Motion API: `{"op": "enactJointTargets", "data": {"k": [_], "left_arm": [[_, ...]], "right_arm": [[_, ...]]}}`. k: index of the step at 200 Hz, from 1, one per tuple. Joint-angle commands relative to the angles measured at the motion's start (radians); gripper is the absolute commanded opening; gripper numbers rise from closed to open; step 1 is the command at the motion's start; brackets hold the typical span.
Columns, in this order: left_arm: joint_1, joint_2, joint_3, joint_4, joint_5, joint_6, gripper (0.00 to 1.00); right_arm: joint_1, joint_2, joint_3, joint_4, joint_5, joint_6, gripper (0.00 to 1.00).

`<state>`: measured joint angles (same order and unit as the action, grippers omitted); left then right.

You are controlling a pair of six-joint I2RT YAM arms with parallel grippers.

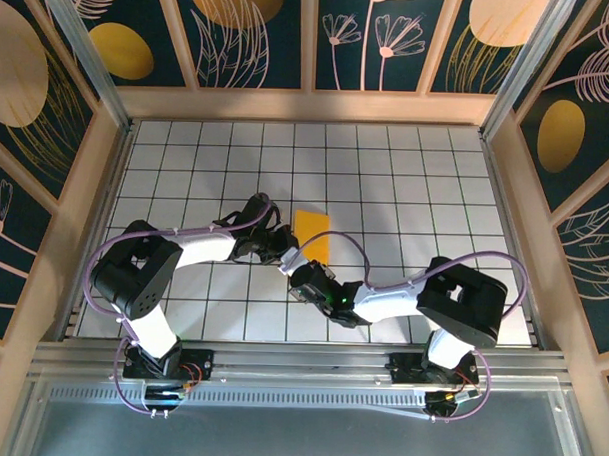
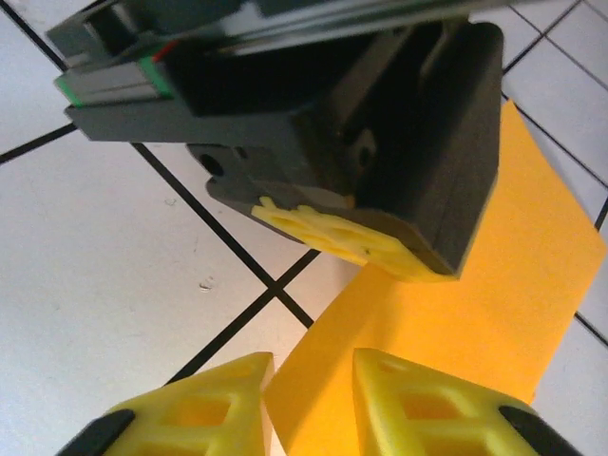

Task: Fold a paper plane with a square sheet of paper (fold left side to right side)
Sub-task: Third fold the triangle at the center of the table.

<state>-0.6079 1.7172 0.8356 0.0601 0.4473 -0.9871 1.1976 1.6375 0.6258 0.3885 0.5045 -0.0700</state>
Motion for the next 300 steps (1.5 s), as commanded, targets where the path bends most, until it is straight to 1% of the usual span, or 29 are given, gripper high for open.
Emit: {"op": "enactJointTargets", "data": {"k": [1,9,21,33,44,50,76,92,102,111,136,152,168,172,190,245,267,300], "left_arm": [[-0.006,-0.027,-0.004,-0.025,0.001,-0.06,0.02],[-0.006,-0.027,0.003,-0.029,-0.002,-0.054,0.05],[-0.004,-0.03,0.017,-0.042,-0.004,-0.04,0.11],[-0.003,-0.039,0.027,-0.059,-0.015,-0.021,0.18],[0.007,-0.051,0.037,-0.083,-0.019,0.0,0.28],[0.014,-0.061,0.038,-0.097,-0.022,0.014,0.31],[0.061,-0.12,0.042,-0.164,-0.033,0.069,0.39],[0.088,-0.15,0.04,-0.18,-0.032,0.094,0.42],[0.096,-0.153,0.045,-0.184,-0.029,0.111,0.41],[0.097,-0.145,0.059,-0.191,-0.023,0.131,0.39],[0.097,-0.094,0.116,-0.216,-0.01,0.187,0.26],[0.097,-0.053,0.13,-0.213,0.01,0.216,0.21],[0.094,-0.01,0.194,-0.222,0.039,0.241,0.17],[0.095,0.023,0.205,-0.225,0.044,0.245,0.16],[0.085,0.08,0.252,-0.249,0.052,0.274,0.15],[0.039,0.239,0.358,-0.318,0.019,0.335,0.11],[0.015,0.281,0.369,-0.341,-0.014,0.344,0.1],[-0.002,0.303,0.354,-0.366,-0.064,0.336,0.08]], "right_arm": [[0.0,0.005,0.019,-0.035,0.005,0.022,0.05],[-0.001,0.002,0.017,-0.044,0.002,0.037,0.0],[-0.001,-0.007,0.009,-0.051,-0.012,0.052,0.0],[-0.004,-0.02,0.0,-0.053,-0.03,0.07,0.0],[-0.013,-0.035,-0.009,-0.054,-0.06,0.09,0.0],[-0.02,-0.045,-0.015,-0.054,-0.082,0.103,0.0],[-0.059,-0.089,-0.039,-0.05,-0.184,0.151,0.0],[-0.094,-0.117,-0.053,-0.046,-0.282,0.183,0.0],[-0.12,-0.131,-0.06,-0.044,-0.349,0.207,0.0],[-0.144,-0.141,-0.068,-0.037,-0.413,0.229,0.0],[-0.21,-0.152,-0.091,-0.004,-0.577,0.299,0.0],[-0.236,-0.148,-0.102,0.018,-0.642,0.326,0.0],[-0.254,-0.14,-0.106,0.038,-0.689,0.346,0.0],[-0.261,-0.137,-0.106,0.042,-0.701,0.35,0.0],[-0.278,-0.124,-0.101,0.043,-0.739,0.361,0.0],[-0.323,-0.118,-0.113,0.05,-0.805,0.392,0.0],[-0.342,-0.115,-0.118,0.05,-0.826,0.406,0.0],[-0.373,-0.106,-0.112,0.023,-0.834,0.423,0.0]]}}
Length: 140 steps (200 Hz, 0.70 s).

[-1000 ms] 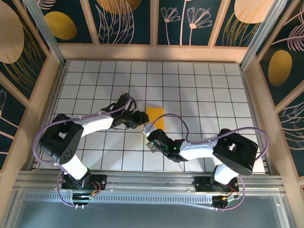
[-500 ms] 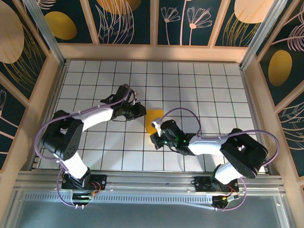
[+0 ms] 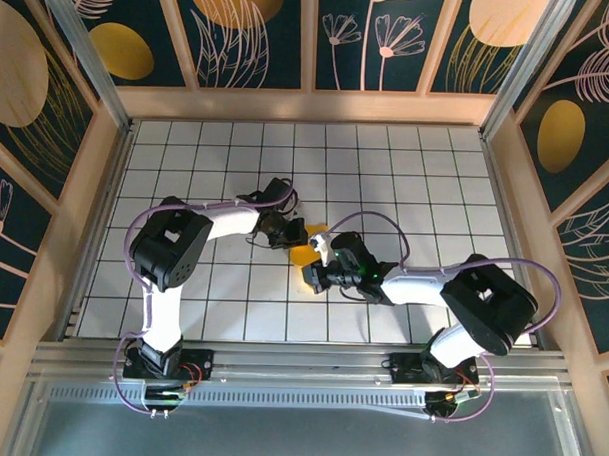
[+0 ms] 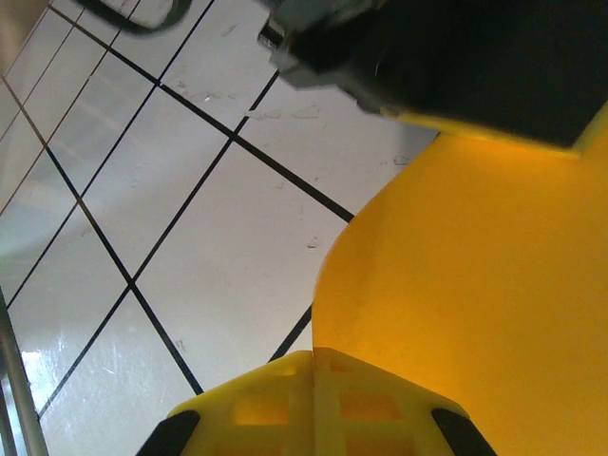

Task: Fold a paper plane with a square sheet of paper (fold left side to right side)
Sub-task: Third fold the triangle at the center of the table.

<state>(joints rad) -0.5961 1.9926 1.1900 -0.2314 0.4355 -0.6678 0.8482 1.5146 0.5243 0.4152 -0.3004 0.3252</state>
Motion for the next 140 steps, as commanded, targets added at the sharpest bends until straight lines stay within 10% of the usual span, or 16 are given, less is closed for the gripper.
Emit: {"op": "enactJointTargets", "data": {"k": [1,140], "left_arm": [[-0.013,0.027,-0.001,-0.075,-0.053,0.016,0.07],[-0.028,-0.005,-0.066,-0.069,-0.118,-0.056,0.03]], "right_arm": [[-0.025,0.017,-0.01,-0.006,-0.029,0.029,0.0],[-0.131,0.038,0.039,-0.167,0.036,0.038,0.0]]}}
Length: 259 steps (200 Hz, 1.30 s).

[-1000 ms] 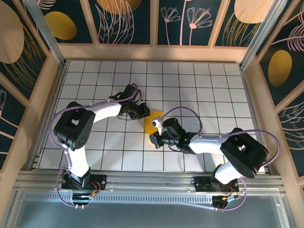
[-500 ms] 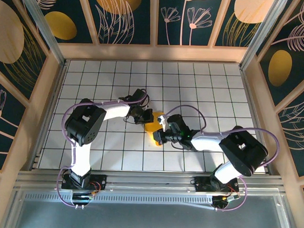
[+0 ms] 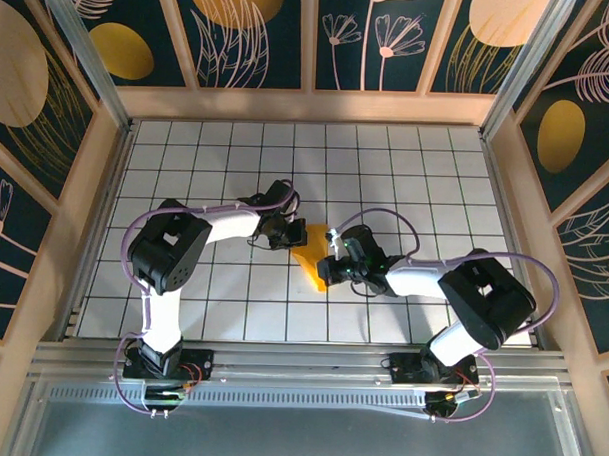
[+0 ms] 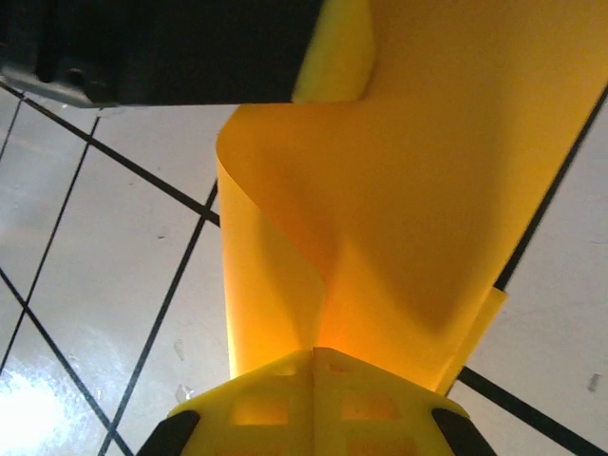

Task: Fold a paper plane with a square sheet of paper (fold left side to right side)
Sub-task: Third fold the triangle at the center of the table.

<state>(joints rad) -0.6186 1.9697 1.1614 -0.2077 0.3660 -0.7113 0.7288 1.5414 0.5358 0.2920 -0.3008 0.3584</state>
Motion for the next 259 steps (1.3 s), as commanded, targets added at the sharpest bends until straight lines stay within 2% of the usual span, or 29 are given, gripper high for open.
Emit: {"op": "enactJointTargets", "data": {"k": [1,80,259], "left_arm": [[-0.006,0.018,-0.037,-0.093,-0.048,-0.014,0.03],[-0.005,0.02,-0.034,-0.098,-0.053,-0.012,0.03],[-0.007,0.021,-0.029,-0.104,-0.058,-0.012,0.03]], "right_arm": [[-0.011,0.01,0.028,-0.044,0.036,0.004,0.0],[-0.031,0.018,0.052,-0.077,0.074,-0.006,0.0],[-0.046,0.057,0.081,-0.083,0.063,-0.009,0.0]]}}
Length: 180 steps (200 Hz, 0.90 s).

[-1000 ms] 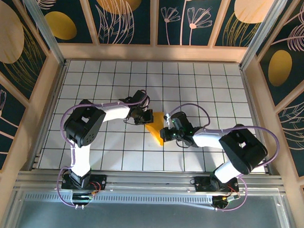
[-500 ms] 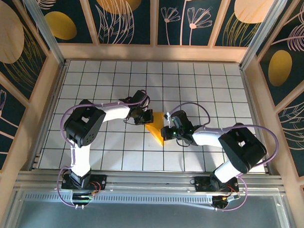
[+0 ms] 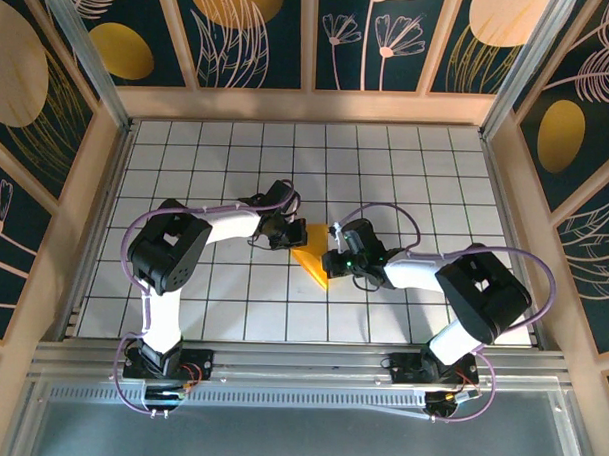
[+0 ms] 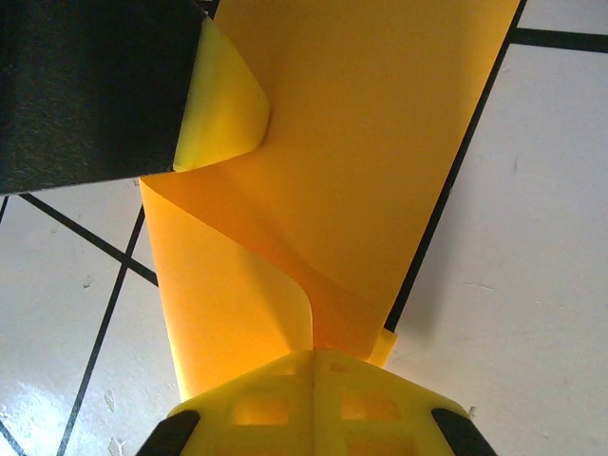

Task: Fold a paper plane with a square sheet of paper (fold left side to right side)
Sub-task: Third fold the triangle at the center of the table.

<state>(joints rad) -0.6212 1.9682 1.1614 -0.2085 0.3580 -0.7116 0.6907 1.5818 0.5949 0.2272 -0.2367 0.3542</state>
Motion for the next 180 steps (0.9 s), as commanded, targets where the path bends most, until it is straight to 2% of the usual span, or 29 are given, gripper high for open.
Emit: {"op": "enactJointTargets", "data": {"k": [1,97,180], "left_arm": [[-0.004,0.023,-0.029,-0.103,-0.05,-0.012,0.03],[-0.004,0.02,-0.031,-0.1,-0.051,-0.011,0.03],[-0.004,0.023,-0.034,-0.098,-0.051,-0.014,0.03]], "right_arm": [[-0.008,0.017,0.022,-0.019,-0.001,-0.005,0.0],[-0.008,0.046,0.029,-0.02,-0.022,-0.002,0.0],[-0.003,0.002,-0.006,0.02,-0.07,0.015,0.0]]}}
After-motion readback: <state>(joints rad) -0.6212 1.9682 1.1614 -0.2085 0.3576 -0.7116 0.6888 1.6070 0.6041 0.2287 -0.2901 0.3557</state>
